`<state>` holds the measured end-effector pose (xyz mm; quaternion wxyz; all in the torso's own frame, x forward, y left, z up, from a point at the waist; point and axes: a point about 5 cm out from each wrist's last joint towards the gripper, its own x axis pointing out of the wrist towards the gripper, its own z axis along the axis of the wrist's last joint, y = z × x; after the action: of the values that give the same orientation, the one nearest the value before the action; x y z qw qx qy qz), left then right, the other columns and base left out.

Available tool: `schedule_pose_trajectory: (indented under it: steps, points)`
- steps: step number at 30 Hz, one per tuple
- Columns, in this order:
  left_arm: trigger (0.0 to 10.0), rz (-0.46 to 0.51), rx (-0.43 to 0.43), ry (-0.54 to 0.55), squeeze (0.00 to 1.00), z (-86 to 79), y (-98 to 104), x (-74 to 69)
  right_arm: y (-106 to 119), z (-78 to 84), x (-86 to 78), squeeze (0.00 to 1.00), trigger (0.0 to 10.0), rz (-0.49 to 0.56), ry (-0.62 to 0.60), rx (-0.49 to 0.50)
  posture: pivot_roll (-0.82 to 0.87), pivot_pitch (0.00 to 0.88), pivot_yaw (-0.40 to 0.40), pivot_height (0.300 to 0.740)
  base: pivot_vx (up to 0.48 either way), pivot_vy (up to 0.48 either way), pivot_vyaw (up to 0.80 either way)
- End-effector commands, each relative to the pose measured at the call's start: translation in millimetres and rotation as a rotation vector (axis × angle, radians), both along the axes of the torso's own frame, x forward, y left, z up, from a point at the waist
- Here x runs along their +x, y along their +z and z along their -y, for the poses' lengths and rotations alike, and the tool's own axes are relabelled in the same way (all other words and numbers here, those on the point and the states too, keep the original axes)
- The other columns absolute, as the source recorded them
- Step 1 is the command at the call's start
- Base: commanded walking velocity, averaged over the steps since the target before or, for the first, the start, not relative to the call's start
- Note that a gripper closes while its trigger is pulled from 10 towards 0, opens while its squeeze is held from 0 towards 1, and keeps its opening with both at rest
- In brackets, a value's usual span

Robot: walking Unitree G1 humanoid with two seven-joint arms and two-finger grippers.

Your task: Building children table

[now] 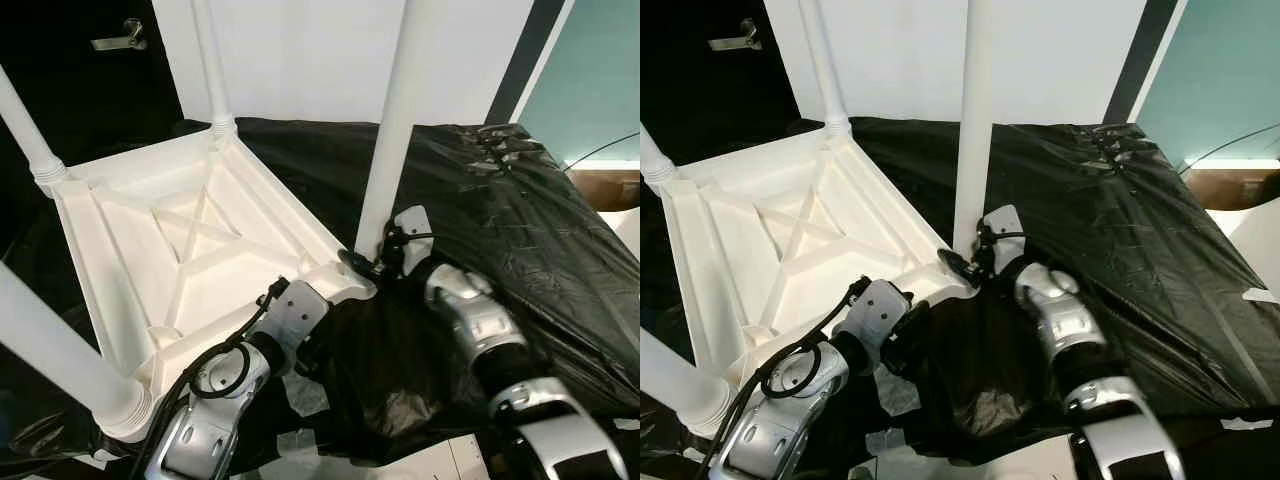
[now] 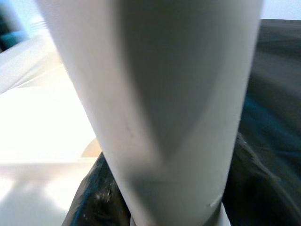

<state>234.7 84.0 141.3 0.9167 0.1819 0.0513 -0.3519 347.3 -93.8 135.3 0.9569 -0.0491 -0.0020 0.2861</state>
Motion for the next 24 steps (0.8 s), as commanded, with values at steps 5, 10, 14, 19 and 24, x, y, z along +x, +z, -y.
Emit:
schedule_pose_trajectory:
  steps: [5,10,14,19,24]
  points:
    - [10.0,0.008,0.008,-0.011,0.00,2.6,2,-0.4,-21,-4.7,-8.0,0.00,0.0,-0.103,-0.204,0.019,0.13,0.039,-0.048,0.740,0.000,0.000,0.00]
    - [10.0,0.018,0.000,-0.006,0.00,2.0,5,1.7,-20,-23.4,-16.5,0.00,0.0,-0.119,-0.221,0.091,0.13,0.043,-0.052,0.740,0.000,0.000,0.00]
    - [10.0,0.019,-0.007,-0.006,0.00,3.0,5,0.7,-18,-31.4,-21.9,0.00,10.0,-0.110,-0.174,0.116,0.13,0.050,-0.052,0.740,0.000,0.000,0.00]
    - [10.0,0.025,-0.007,0.006,0.00,0.6,7,1.9,-11,-26.5,-22.2,0.00,10.0,-0.091,-0.200,0.142,0.12,0.057,-0.057,0.740,0.000,0.000,0.00]
    - [10.0,0.029,-0.014,0.010,0.00,2.1,8,2.3,-6,-15.2,-19.2,1.00,10.0,-0.073,-0.179,0.143,0.13,0.060,-0.060,0.740,0.000,0.000,0.00]
